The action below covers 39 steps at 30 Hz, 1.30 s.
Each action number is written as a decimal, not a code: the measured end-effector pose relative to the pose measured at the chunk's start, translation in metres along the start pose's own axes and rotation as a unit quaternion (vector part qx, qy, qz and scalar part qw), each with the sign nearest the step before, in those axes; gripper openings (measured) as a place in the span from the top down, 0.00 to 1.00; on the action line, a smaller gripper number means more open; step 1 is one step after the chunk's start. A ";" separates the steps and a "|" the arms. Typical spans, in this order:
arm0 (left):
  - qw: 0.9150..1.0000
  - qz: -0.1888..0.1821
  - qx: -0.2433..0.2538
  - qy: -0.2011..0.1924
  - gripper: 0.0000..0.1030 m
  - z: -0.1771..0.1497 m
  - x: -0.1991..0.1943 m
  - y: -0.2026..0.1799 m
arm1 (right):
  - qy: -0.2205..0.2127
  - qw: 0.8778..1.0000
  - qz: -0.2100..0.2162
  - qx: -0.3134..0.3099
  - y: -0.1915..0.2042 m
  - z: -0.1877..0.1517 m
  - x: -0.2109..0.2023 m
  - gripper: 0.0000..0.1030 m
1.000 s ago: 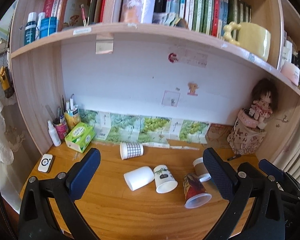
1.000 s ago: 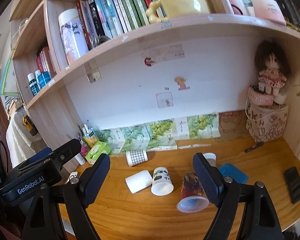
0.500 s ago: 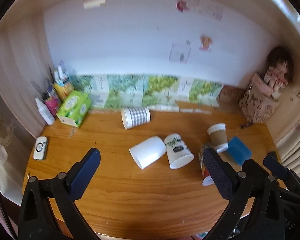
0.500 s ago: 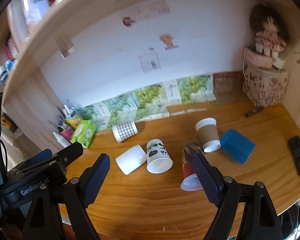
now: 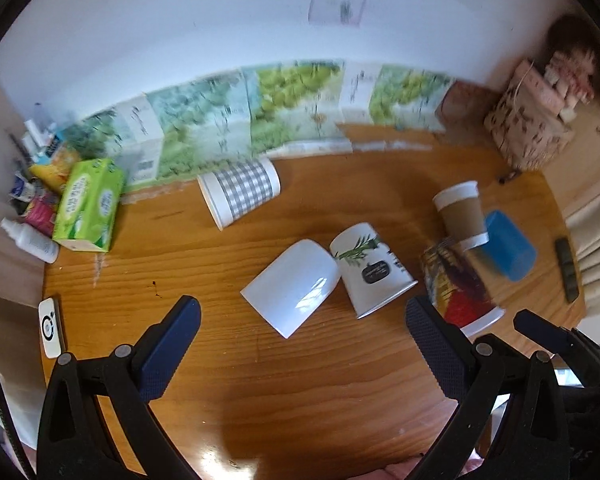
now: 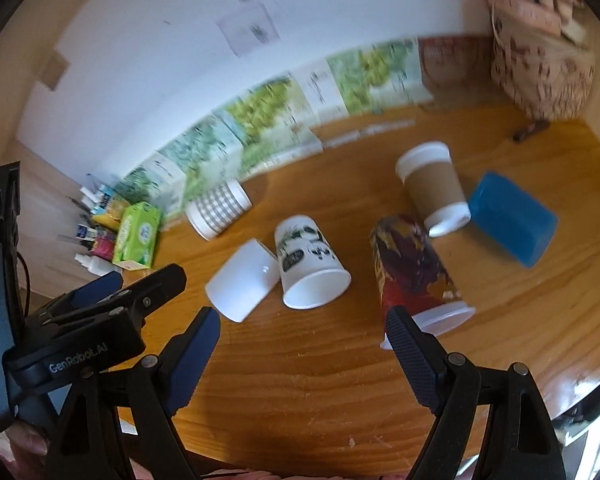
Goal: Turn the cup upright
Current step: 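Move the left tool down toward the plain white cup lying sideways, then close the left gripper around the plain white cup's body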
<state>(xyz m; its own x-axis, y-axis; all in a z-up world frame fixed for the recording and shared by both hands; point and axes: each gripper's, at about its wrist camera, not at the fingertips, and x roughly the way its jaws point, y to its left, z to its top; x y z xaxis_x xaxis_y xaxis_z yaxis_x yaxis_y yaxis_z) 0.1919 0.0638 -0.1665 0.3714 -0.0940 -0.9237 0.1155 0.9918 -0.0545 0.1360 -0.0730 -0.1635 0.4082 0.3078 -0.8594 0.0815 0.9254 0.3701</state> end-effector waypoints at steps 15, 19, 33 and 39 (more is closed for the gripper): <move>0.983 0.016 0.012 0.181 0.01 0.019 0.119 0.020 | 0.054 0.995 -0.024 0.076 -0.021 0.001 0.037 0.17; 0.979 0.023 0.026 0.199 0.01 0.021 0.134 0.023 | 0.050 0.994 -0.031 0.089 -0.025 0.000 0.038 0.17; 0.965 -0.015 0.063 0.254 0.11 0.016 0.152 0.020 | 0.047 0.992 -0.042 0.112 -0.034 -0.001 0.033 0.17; 0.958 -0.027 0.041 0.281 0.24 0.011 0.151 0.031 | 0.049 0.992 -0.040 0.111 -0.035 -0.003 0.030 0.17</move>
<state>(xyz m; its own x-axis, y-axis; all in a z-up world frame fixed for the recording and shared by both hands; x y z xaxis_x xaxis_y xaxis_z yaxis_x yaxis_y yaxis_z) 0.2615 0.0791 -0.3031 -0.1890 -0.0611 -0.9801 0.2021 0.9743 -0.0998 0.1428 -0.0958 -0.2037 0.3037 0.2653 -0.9151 0.3120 0.8798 0.3586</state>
